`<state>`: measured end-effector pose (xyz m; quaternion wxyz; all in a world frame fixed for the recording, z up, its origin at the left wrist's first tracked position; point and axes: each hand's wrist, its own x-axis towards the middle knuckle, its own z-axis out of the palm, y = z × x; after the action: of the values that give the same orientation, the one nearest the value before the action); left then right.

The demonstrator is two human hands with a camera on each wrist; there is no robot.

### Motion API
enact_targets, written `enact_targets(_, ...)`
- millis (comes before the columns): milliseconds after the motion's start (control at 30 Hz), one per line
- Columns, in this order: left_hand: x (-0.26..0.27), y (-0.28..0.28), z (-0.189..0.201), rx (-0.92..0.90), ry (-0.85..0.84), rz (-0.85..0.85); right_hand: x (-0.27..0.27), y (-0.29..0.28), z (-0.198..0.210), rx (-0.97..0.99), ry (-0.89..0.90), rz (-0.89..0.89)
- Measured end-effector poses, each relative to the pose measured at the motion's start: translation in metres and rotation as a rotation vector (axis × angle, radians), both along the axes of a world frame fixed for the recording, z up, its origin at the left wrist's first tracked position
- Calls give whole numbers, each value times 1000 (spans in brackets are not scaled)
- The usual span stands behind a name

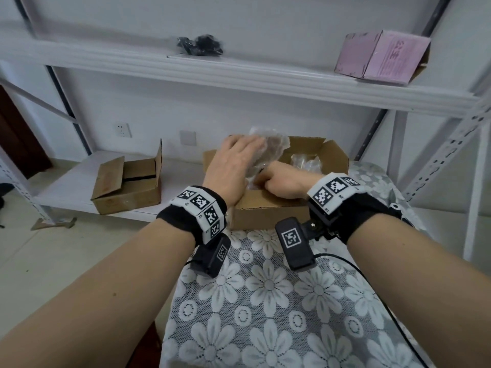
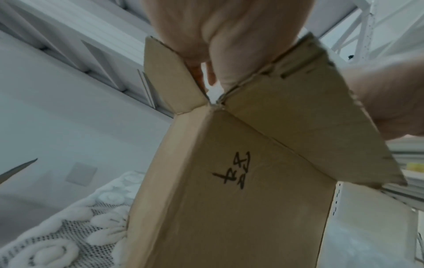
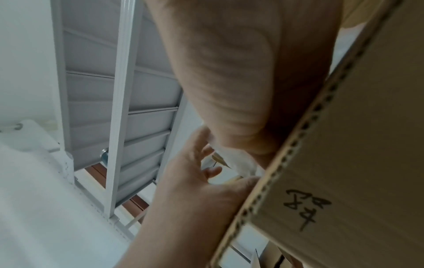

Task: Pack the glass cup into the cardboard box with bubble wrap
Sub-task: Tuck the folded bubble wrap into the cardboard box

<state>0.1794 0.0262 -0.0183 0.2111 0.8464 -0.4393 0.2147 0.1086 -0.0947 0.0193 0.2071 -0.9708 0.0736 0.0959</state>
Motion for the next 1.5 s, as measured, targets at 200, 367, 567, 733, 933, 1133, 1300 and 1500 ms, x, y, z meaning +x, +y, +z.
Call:
enact_targets(200, -10, 5, 3, 76, -19, -5, -19, -5, -2, 51, -753, -495)
enact_targets(367, -12, 6, 8, 151, 168, -51, -15, -2, -9, 95, -558, -254)
enact_targets(567, -7, 16, 12, -59, 347, 8, -12, -2, -15, 77, -382, -125)
enact_targets(733, -3, 9, 14, 8, 376, 17, -14, -1, -12, -28, -213, -50)
enact_targets(933, -2, -4, 21, 171, 375, 107, -15, -2, -16, 9, -341, -119)
enact_targets(1133, -3, -6, 23, 316, 452, 99, -15, 4, -18, -19, -240, -106)
enact_targets(1300, -18, -1, 30, 376, 497, 61, 0, 4, -16, -91, -45, -28)
enact_targets(1500, -28, 0, 26, 466, 426, 87, 5, -1, -22, -102, -30, -8)
